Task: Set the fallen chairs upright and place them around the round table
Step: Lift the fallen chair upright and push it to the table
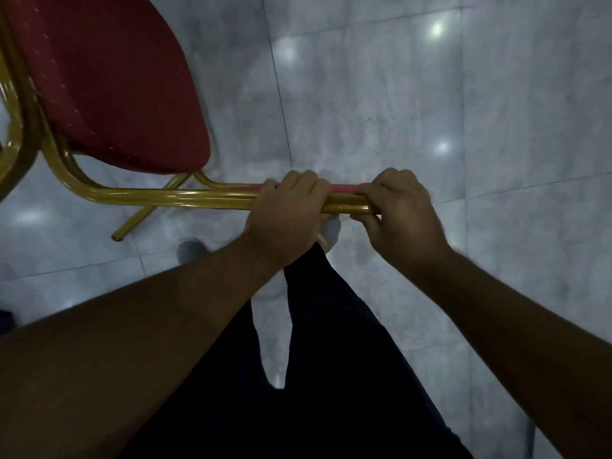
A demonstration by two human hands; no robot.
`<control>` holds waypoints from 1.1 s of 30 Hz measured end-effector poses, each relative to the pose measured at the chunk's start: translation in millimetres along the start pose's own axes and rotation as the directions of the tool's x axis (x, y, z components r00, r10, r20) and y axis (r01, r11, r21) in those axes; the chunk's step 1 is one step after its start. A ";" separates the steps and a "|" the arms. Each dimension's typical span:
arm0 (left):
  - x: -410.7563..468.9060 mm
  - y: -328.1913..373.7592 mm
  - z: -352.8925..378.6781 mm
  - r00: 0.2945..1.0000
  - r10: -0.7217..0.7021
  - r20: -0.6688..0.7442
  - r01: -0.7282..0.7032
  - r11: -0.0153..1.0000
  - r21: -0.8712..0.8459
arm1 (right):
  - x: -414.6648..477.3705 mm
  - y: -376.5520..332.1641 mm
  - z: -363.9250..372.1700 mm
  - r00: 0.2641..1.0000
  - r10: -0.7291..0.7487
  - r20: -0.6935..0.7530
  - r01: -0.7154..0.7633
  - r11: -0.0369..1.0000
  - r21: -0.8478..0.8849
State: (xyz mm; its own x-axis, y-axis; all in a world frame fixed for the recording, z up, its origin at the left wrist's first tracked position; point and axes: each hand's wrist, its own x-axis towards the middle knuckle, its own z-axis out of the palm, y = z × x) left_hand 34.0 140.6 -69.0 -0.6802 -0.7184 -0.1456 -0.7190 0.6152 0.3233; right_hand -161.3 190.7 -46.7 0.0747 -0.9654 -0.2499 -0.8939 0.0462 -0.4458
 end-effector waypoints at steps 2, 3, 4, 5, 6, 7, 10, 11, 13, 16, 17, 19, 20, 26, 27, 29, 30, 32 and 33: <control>-21.3 -6.2 -37.8 0.996 -0.075 -0.055 0.071 0.995 -0.069 | -4.6 -40.8 -28.6 0.997 -0.029 -0.070 0.030 0.999 0.013; -33.3 -10.5 -58.6 0.991 -0.101 -0.090 0.092 0.991 -0.100 | -7.1 -63.6 -42.7 0.992 -0.059 -0.108 0.062 0.998 0.020; -46.8 -15.5 -80.0 0.986 -0.111 -0.120 0.096 0.988 -0.124 | -10.6 -86.9 -56.3 0.986 -0.094 -0.138 0.099 0.995 0.024; -60.6 -21.7 -101.1 0.982 -0.116 -0.151 0.093 0.984 -0.149 | -14.6 -109.2 -69.5 0.978 -0.131 -0.160 0.136 0.990 0.022; -74.8 -29.0 -122.3 0.976 -0.127 -0.175 0.095 0.979 -0.180 | -18.8 -129.5 -81.9 0.970 -0.164 -0.179 0.169 0.985 0.015; -89.8 -36.5 -141.8 0.971 -0.144 -0.191 0.102 0.972 -0.213 | -24.0 -146.5 -93.0 0.964 -0.185 -0.193 0.190 0.982 0.008; -136.0 -57.5 -184.0 0.941 -0.217 -0.259 0.138 0.946 -0.292 | -41.0 -179.2 -116.9 0.956 -0.194 -0.220 0.205 0.978 0.029; -151.2 -63.1 -193.0 0.931 -0.239 -0.275 0.149 0.939 -0.311 | -46.0 -189.8 -120.9 0.955 -0.198 -0.219 0.214 0.975 0.053; -182.4 -73.7 -205.8 0.920 -0.271 -0.283 0.164 0.923 -0.349 | -53.8 -219.2 -122.8 0.947 -0.236 -0.217 0.261 0.961 0.090; -229.0 -87.1 -227.0 0.910 -0.314 -0.271 0.185 0.892 -0.413 | -61.2 -274.3 -119.4 0.919 -0.308 -0.245 0.339 0.935 0.099; -242.4 -89.4 -236.4 0.907 -0.321 -0.274 0.181 0.882 -0.434 | -63.1 -291.0 -118.0 0.908 -0.335 -0.253 0.366 0.926 0.089; -263.1 -89.1 -258.0 0.923 -0.269 -0.275 0.125 0.886 -0.447 | -67.6 -323.7 -117.6 0.881 -0.399 -0.252 0.424 0.904 0.052; -270.7 -88.1 -267.7 0.938 -0.216 -0.272 0.079 0.895 -0.439 | -68.9 -338.9 -118.0 0.863 -0.442 -0.246 0.460 0.888 0.020; -331.8 -105.4 -293.8 0.892 -0.228 -0.390 0.033 0.894 -0.447 | -67.6 -421.6 -120.5 0.761 -0.634 -0.138 0.622 0.773 -0.127; -342.8 -110.5 -296.7 0.877 -0.263 -0.402 0.057 0.888 -0.456 | -65.6 -435.1 -122.0 0.746 -0.656 -0.115 0.641 0.754 -0.145; -362.9 -120.6 -299.3 0.846 -0.317 -0.428 0.090 0.877 -0.473 | -61.6 -463.1 -123.8 0.708 -0.703 -0.067 0.685 0.707 -0.175; -372.0 -126.0 -300.3 0.831 -0.343 -0.439 0.103 0.869 -0.483 | -58.9 -477.1 -124.5 0.690 -0.723 -0.044 0.705 0.684 -0.186; -390.5 -135.8 -301.1 0.801 -0.385 -0.457 0.129 0.858 -0.497 | -55.1 -499.8 -123.9 0.655 -0.756 0.004 0.739 0.638 -0.218; -400.3 -139.7 -300.8 0.789 -0.400 -0.467 0.137 0.854 -0.501 | -54.9 -506.3 -124.1 0.632 -0.775 0.019 0.757 0.611 -0.230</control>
State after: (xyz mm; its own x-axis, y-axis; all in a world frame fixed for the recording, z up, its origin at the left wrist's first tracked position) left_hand 449.7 244.6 225.4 -0.1821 -0.9643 0.1923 -0.6360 0.2647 0.7249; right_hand 232.4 188.5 299.4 0.7485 -0.6407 0.1710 -0.5916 -0.7617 -0.2641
